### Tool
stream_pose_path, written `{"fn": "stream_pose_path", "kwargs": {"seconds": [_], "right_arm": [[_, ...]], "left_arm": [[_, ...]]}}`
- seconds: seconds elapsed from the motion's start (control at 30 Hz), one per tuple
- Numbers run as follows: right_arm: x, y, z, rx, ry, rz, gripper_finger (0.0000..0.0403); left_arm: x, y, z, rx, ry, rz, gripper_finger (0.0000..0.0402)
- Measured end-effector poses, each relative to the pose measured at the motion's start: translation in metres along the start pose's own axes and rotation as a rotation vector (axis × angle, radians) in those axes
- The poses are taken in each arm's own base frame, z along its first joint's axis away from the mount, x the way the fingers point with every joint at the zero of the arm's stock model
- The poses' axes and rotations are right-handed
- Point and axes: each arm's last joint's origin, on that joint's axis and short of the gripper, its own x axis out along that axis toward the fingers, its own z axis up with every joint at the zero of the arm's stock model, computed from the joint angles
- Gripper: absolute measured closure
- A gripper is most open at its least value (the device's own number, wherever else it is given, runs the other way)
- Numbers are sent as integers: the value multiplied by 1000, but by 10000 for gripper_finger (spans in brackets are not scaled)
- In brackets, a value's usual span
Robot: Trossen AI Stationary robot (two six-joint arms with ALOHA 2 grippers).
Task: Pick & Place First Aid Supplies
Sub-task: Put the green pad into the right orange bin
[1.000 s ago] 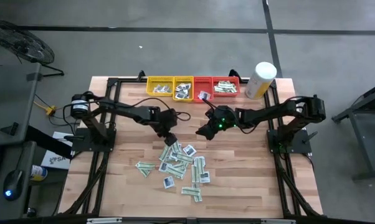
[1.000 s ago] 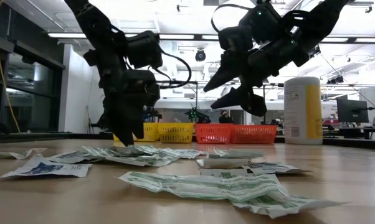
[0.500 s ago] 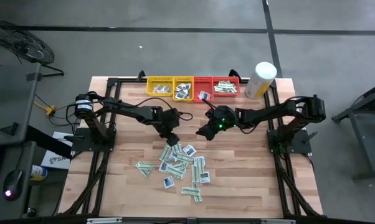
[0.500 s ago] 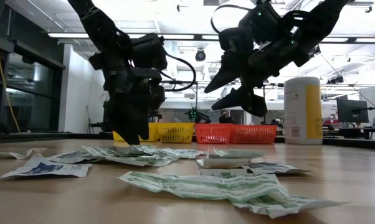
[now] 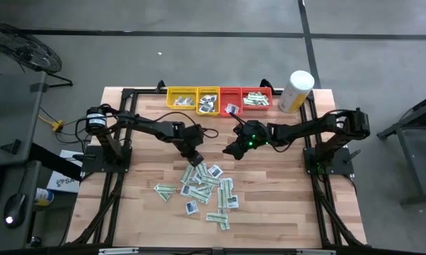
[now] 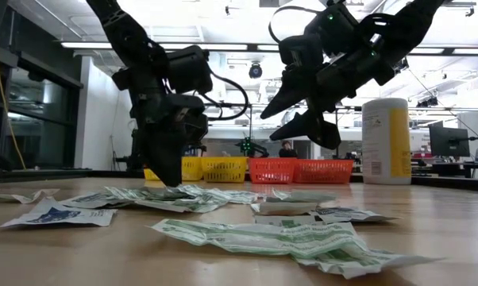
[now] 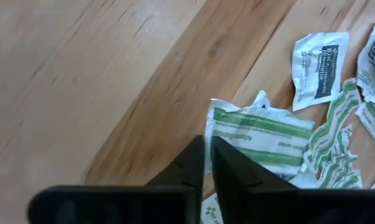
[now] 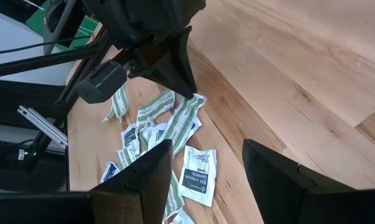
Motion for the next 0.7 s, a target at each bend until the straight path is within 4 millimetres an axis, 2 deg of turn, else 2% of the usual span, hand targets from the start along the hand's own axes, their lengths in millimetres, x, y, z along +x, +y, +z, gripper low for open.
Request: {"fn": "stream_pose_path", "kwargs": {"seconds": [0.07, 0.23, 0.5, 0.7], "right_arm": [[0, 0, 0, 0, 0, 0, 214], [0, 0, 0, 0, 2, 1, 214], [2, 8, -8, -19, -8, -7, 214], [5, 20, -21, -65, -42, -34, 214]], "left_arm": [[0, 0, 0, 0, 0, 2, 395], [-1, -1, 0, 27, 0, -5, 399], [-19, -7, 0, 56, -53, -27, 401], [-28, -11, 1, 79, -94, -49, 401]]}}
